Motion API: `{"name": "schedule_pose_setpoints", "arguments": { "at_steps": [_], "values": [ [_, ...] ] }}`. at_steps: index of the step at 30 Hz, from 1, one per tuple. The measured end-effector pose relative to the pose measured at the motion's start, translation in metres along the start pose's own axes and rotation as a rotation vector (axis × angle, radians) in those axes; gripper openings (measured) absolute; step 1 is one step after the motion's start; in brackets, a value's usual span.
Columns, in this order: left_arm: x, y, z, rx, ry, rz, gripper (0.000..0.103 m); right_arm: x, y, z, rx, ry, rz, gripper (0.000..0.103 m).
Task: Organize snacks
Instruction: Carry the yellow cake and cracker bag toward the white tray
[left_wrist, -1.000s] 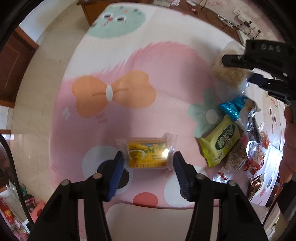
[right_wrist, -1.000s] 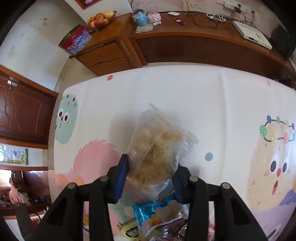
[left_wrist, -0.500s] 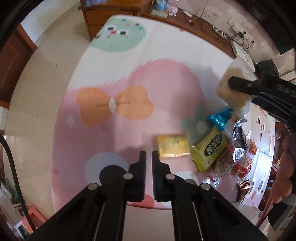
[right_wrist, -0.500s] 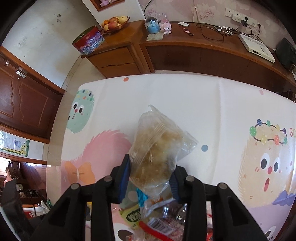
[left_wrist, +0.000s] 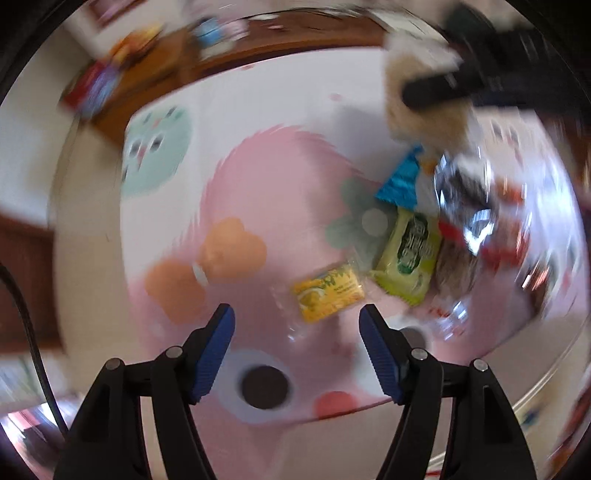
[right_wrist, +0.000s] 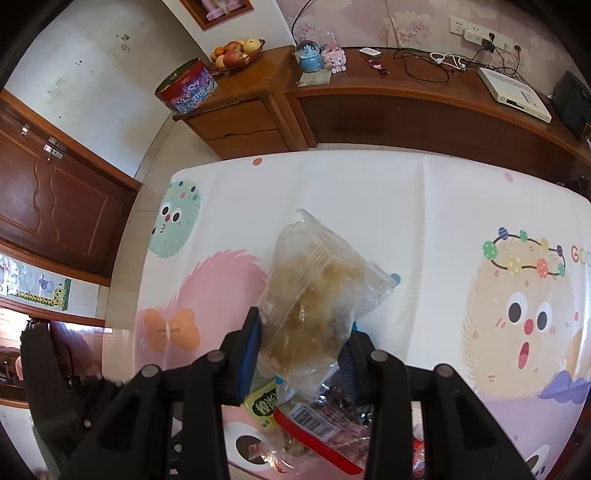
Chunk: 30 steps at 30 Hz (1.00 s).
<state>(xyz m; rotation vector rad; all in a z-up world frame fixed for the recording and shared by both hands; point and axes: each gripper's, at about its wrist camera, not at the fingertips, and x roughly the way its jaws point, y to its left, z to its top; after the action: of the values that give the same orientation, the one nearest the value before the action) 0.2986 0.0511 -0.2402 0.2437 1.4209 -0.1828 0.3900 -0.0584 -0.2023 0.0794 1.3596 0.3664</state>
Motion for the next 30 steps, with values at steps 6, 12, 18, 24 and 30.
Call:
{"name": "schedule_pose_setpoints", "arguments": {
  "at_steps": [6, 12, 18, 24, 30],
  "values": [
    [0.018, -0.030, 0.016, 0.261, 0.054, 0.051, 0.068, -0.002, -0.009, -0.001, 0.008, 0.001, 0.018, 0.038],
    [0.028, -0.021, 0.025, 0.246, 0.090, -0.042, 0.028, 0.002, -0.022, -0.002, 0.029, 0.012, 0.023, 0.038],
    [0.028, -0.002, 0.030, 0.139, 0.074, -0.117, 0.024, 0.002, -0.028, -0.007, 0.026, 0.016, 0.026, 0.038],
    [-0.004, 0.037, 0.016, -0.051, 0.022, -0.089, 0.024, -0.019, -0.025, -0.017, 0.022, -0.013, 0.052, 0.038],
    [-0.090, 0.050, -0.018, -0.185, -0.114, -0.052, 0.024, -0.064, -0.008, -0.043, -0.036, -0.087, 0.068, 0.038]
  ]
}}
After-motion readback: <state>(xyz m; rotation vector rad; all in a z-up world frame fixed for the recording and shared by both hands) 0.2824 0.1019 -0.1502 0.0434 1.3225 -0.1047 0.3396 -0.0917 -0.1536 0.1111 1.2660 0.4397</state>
